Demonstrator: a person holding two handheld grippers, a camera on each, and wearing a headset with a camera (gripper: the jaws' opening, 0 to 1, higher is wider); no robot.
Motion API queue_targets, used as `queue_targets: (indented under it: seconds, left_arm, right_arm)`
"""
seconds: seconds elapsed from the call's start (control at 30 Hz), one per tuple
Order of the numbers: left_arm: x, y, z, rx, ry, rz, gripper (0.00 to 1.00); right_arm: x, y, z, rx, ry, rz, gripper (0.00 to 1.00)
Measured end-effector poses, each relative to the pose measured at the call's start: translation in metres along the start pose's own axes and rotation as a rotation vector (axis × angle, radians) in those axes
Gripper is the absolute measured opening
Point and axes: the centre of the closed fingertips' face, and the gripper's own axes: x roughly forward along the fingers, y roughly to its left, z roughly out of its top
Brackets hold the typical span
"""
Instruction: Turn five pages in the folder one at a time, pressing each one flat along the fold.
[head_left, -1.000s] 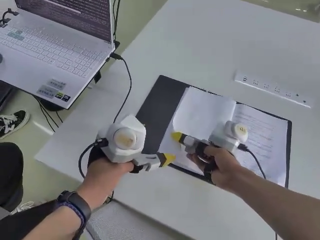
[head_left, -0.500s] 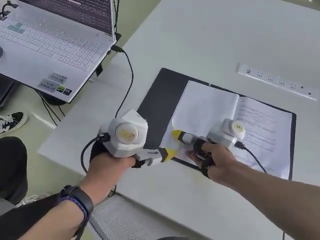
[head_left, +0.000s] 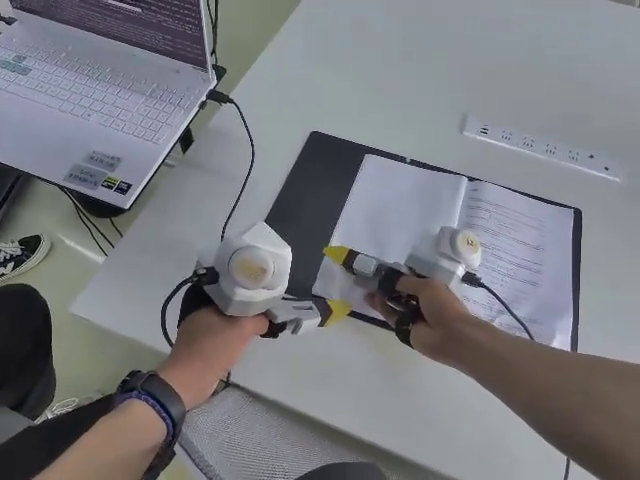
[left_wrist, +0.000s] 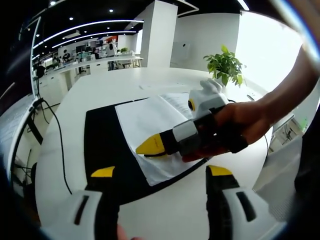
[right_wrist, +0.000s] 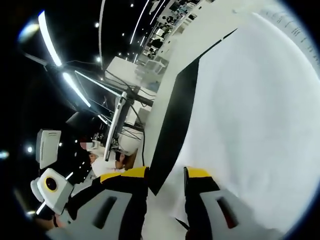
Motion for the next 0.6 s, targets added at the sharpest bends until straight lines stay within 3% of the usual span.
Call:
queue_targets:
  seconds: [0.13,0.27,0.37,0.6]
  left_arm:
    - [0.002,-0.004,-0.004,0.014,0.013,-0.022,0.67]
    - [0.002,-0.005,-0.003,0.018,0.017,-0.030,0.64]
    - [0.003,-0.005,0.001,0.022,0.006,-0.043,0.54]
    - [0.011,-0.008,0.006,0.046,0.009,-0.069,0.41]
  right_arm:
    - [-0.009,0.002,0.001,-0.012,-0.004,0.022,0.35]
    - [-0.019,-0.002,0.007,-0.017,-0.026,0.027,0.35]
    - [-0.029,-0.003,0.014,-0.019,-0.038,0.037,0.33]
    - [-0.070,-0.012,0.057,-0.011,-0.173,0.038,0.28]
